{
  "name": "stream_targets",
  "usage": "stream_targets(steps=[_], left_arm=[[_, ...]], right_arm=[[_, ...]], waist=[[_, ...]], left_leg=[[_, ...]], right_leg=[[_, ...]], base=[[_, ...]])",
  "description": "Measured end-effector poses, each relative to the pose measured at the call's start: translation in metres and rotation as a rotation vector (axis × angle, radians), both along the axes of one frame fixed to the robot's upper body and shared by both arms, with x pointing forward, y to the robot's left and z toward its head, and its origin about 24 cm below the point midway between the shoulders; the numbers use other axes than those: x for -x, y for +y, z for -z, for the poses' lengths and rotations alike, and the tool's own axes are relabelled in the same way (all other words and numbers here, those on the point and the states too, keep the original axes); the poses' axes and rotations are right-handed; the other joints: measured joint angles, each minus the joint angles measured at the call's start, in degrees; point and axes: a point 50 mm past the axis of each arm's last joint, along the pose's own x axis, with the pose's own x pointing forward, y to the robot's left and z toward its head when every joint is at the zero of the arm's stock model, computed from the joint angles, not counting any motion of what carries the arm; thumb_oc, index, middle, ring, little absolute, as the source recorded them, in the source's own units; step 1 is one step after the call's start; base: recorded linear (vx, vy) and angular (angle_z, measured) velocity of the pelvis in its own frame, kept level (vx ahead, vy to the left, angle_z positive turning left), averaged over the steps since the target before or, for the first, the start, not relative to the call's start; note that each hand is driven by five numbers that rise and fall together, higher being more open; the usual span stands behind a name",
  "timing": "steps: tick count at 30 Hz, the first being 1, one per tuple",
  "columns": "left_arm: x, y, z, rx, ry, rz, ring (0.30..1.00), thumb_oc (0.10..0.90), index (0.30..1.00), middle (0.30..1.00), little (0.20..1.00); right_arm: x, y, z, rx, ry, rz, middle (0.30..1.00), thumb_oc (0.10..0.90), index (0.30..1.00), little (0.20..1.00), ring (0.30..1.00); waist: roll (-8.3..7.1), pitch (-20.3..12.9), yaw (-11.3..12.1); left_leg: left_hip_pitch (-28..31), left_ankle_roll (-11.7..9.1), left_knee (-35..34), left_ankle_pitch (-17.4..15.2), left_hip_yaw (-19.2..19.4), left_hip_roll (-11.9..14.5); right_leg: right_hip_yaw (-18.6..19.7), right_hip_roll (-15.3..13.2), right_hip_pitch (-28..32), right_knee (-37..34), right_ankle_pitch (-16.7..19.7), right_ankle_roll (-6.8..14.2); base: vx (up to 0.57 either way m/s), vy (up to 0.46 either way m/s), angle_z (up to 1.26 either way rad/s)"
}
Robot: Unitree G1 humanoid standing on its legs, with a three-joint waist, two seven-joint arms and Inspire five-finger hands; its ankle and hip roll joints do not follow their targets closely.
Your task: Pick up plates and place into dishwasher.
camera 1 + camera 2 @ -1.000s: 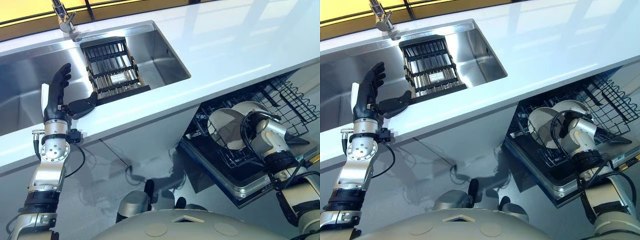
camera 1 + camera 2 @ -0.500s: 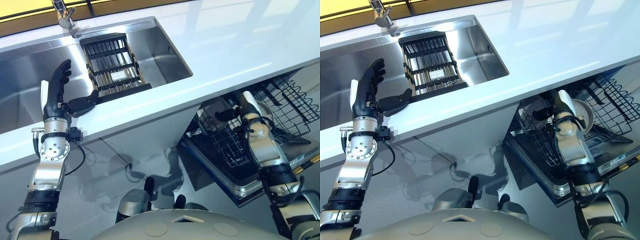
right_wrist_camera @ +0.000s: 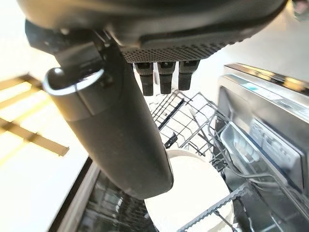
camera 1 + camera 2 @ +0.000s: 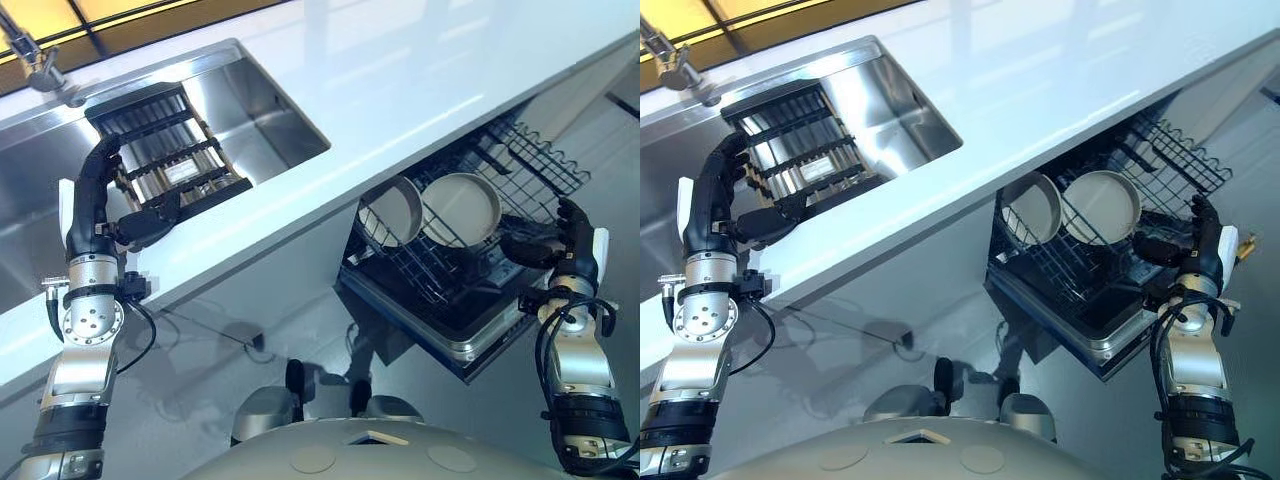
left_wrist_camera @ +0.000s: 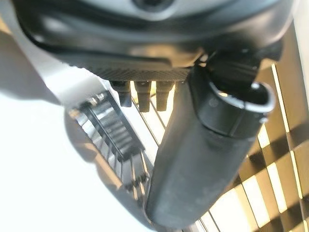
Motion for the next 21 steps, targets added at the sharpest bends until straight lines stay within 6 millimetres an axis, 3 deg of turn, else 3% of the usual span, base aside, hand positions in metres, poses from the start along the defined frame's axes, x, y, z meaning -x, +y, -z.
stream_targets(steps=[6, 12, 17, 21], left_arm=[[0.002, -0.002, 0.015, 0.044, 0.024, -0.014, 0.900, 0.800, 0.900, 0.900, 0.900], [0.002, 0.000, 0.024, 0.073, 0.035, -0.027, 0.900, 0.800, 0.900, 0.900, 0.900], [0.002, -0.005, 0.031, 0.161, 0.038, -0.017, 0.900, 0.800, 0.900, 0.900, 0.900], [0.002, -0.011, 0.036, 0.223, 0.029, 0.003, 0.900, 0.800, 0.900, 0.900, 0.900]], right_arm=[[0.004, 0.015, 0.022, -0.336, -0.182, 0.066, 0.900, 0.800, 0.900, 0.900, 0.900], [0.013, 0.028, 0.071, -0.738, -0.214, 0.049, 0.900, 0.800, 0.900, 0.900, 0.900], [0.026, 0.027, 0.096, -0.890, -0.192, 0.090, 0.900, 0.800, 0.900, 0.900, 0.900], [0.026, 0.023, 0.097, -0.940, -0.258, 0.173, 0.900, 0.800, 0.900, 0.900, 0.900]], waist=[[1.73, -1.0, -0.8], [2.66, -1.5, -0.9], [3.75, -2.0, -0.5], [5.32, -2.8, 0.3]], left_leg=[[0.3, 0.0, 0.1, 0.0, 0.5, 0.2], [1.0, -0.4, 0.1, -0.2, 0.4, 0.3], [0.7, -0.5, -0.1, -0.1, -0.6, 0.2], [0.2, -0.4, -0.1, 0.2, -1.2, 0.0]], right_leg=[[0.9, 0.5, 0.1, -0.2, 0.0, 0.0], [0.7, 0.6, 0.8, -0.2, 0.0, 0.0], [-0.4, 0.5, 1.1, -0.2, -0.1, -0.1], [-0.8, 0.2, 0.8, -0.2, -0.1, -0.1]], base=[[0.00, -0.069, -0.05], [0.03, -0.088, 0.01], [0.04, -0.051, 0.09], [0.00, 0.028, 0.10]])
